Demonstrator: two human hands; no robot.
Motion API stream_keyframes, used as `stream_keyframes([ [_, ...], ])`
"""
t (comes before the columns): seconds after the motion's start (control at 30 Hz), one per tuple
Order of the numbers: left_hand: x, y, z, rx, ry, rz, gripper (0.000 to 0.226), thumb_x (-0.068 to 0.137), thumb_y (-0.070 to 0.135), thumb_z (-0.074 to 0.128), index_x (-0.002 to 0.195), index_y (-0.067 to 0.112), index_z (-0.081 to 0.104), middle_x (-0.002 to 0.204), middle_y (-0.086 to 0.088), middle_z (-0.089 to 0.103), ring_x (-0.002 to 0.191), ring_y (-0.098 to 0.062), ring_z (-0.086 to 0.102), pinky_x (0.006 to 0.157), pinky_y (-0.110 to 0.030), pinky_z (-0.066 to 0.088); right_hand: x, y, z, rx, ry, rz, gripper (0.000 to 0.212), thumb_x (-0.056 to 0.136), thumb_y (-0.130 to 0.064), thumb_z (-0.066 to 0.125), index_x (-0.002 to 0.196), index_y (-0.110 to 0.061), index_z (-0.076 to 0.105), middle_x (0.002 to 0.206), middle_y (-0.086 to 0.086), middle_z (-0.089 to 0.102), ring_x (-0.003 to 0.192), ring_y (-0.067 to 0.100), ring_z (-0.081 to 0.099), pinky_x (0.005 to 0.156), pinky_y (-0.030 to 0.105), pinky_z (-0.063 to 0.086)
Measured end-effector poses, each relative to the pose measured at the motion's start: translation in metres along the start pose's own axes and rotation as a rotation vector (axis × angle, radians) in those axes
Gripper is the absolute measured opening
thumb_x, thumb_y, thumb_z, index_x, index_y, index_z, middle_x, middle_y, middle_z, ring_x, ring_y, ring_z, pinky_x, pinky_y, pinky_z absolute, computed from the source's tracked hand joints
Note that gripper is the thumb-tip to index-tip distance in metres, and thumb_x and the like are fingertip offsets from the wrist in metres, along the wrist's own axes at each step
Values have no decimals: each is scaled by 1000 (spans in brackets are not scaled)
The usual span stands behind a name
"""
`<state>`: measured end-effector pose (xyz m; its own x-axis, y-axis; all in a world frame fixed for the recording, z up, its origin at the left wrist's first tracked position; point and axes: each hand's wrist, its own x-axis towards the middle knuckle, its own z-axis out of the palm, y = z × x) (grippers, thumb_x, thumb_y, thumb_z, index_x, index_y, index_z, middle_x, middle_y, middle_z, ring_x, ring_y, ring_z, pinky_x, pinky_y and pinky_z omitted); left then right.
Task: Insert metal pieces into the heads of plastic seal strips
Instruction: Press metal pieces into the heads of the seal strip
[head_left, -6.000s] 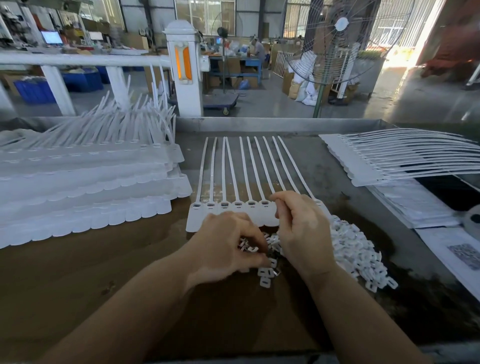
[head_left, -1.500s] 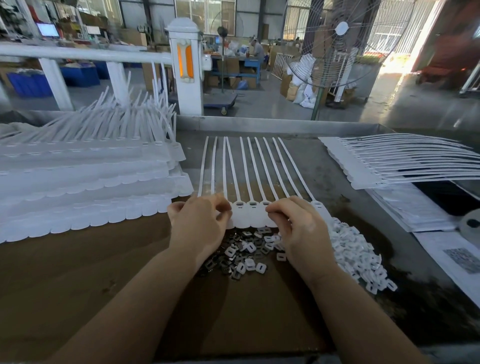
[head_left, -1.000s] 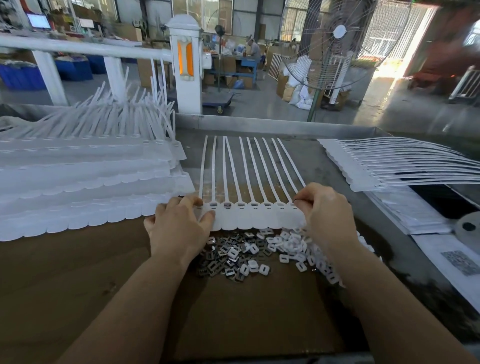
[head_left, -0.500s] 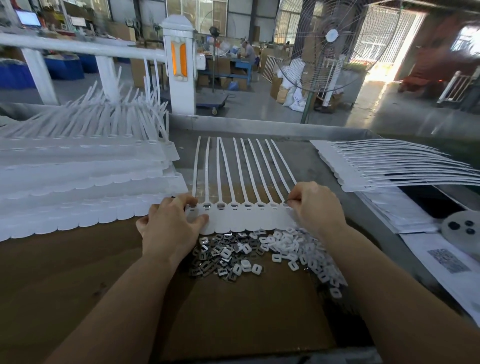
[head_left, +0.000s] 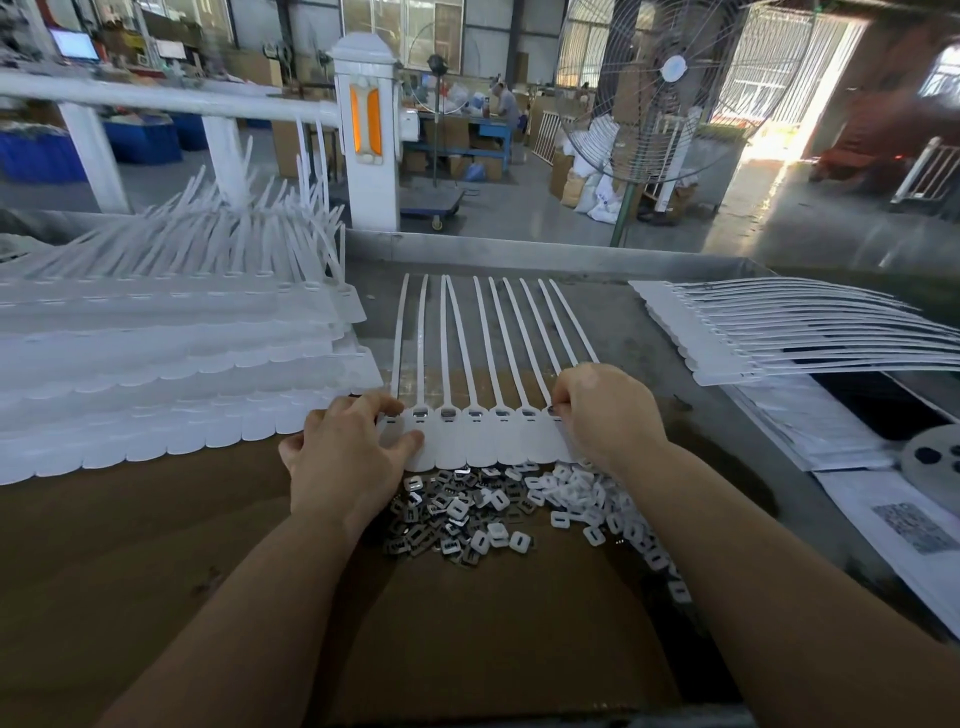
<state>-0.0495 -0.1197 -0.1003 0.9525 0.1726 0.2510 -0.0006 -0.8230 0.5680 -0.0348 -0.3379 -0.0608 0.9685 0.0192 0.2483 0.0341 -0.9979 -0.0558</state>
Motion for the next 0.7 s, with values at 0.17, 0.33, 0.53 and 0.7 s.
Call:
stream_keyframes([
  [0.17,-1,-1,0,6,1,4,33,84,45,62,115,34,57,123,3,54,119,-22,41,98,-47,25,-5,-2,-5,-123,-40,-92,32,82,7,53,104,-12,67,100,5,60,94,22,55,69,28,40],
  [0.33,-1,-1,0,20,-2,8,33,84,46,61,115,34,57,125,3,54,120,-23,42,98,-47,25,-14,-3,-10,-182,-91,-148,39,84,4,52,117,-13,61,110,6,55,105,22,50,84,32,41],
  [0.53,-1,-1,1,27,-6,7,33,84,46,61,115,33,58,125,3,55,120,-23,42,98,-48,26,-23,-2,-13,-199,-130,-172,39,84,-3,57,121,-15,57,117,6,51,111,22,47,92,36,40],
  [0.7,-1,-1,1,19,-6,7,33,85,46,61,114,33,58,125,3,55,120,-23,42,99,-48,26,-23,2,-16,40,-26,-11,32,85,-2,56,113,-15,64,114,4,58,107,21,50,94,37,42],
])
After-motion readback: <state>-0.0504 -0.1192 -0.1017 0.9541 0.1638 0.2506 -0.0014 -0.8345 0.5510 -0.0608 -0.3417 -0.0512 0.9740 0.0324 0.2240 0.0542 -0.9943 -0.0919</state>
